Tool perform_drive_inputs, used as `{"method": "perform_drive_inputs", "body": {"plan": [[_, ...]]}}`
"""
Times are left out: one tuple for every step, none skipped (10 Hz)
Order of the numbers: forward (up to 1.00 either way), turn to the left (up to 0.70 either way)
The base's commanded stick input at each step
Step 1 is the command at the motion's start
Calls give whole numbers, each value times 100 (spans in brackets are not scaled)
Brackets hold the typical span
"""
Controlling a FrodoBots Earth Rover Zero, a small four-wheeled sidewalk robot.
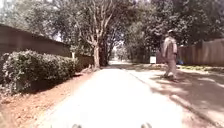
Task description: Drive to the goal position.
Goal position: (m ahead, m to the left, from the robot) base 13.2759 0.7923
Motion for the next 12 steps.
{"method": "perform_drive_inputs", "body": {"plan": [[70,0],[70,0],[70,0],[70,0],[70,0],[70,0],[70,-1],[70,-4],[70,-7],[70,-10],[70,-14],[70,-17]]}}
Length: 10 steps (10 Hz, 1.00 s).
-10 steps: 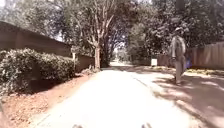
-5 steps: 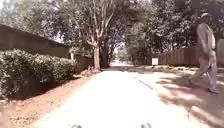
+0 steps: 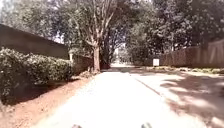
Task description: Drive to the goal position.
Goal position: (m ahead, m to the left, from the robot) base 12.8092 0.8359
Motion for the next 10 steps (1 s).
{"method": "perform_drive_inputs", "body": {"plan": [[70,-20],[70,-23],[70,-26],[70,-22],[70,-9],[70,-2],[70,-9],[70,-15],[70,-16],[70,-17]]}}
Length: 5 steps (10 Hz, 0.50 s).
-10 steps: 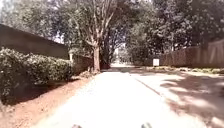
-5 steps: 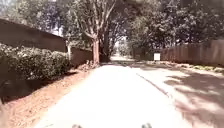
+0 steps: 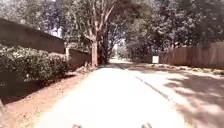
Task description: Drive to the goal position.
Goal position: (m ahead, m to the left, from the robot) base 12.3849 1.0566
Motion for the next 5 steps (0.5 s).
{"method": "perform_drive_inputs", "body": {"plan": [[70,-10],[70,-1],[70,0],[70,0],[70,0]]}}
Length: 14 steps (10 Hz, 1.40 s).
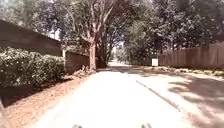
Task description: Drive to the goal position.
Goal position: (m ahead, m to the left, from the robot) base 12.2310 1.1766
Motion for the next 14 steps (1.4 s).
{"method": "perform_drive_inputs", "body": {"plan": [[70,0],[70,0],[70,0],[70,0],[70,0],[70,0],[70,0],[70,0],[70,0],[70,0],[70,0],[70,0],[70,0],[70,0]]}}
